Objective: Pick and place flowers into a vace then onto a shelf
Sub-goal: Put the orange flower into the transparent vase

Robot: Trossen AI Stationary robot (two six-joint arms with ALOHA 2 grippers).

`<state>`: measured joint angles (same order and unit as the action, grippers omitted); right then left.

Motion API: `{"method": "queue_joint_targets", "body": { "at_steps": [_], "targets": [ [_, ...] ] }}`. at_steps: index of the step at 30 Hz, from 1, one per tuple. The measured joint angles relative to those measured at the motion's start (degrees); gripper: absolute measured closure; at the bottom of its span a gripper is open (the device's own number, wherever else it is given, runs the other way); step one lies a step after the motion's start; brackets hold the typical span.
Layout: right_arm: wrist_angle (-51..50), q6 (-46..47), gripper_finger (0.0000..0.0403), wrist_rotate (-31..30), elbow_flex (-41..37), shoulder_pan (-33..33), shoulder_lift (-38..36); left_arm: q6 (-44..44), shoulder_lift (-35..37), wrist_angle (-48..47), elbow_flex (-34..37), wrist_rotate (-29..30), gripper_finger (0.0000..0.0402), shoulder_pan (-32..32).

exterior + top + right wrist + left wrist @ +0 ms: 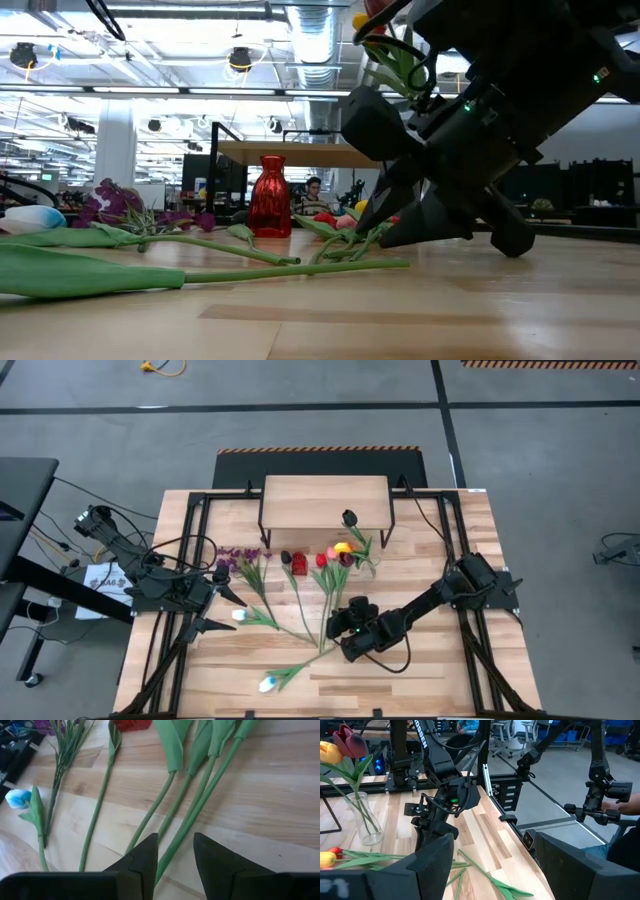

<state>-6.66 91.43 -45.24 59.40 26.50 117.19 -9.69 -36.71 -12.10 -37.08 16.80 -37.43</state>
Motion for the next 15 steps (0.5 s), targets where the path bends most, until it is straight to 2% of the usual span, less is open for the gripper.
{"method": "queue_joint_targets", "body": {
  "at_steps": [10,15],
  "targets": [
    [-0.5,0.3,0.0285,3.0,-0.1,-1.0,0.0,-0.8,0.0,0.0,0.0,0.0,0.0134,0.0],
    [-0.6,0.2,0.0302,3.2,-0.1,-1.1,0.1,-0.9,0.0,0.0,0.0,0.0,0.0134,0.0]
  ]
}}
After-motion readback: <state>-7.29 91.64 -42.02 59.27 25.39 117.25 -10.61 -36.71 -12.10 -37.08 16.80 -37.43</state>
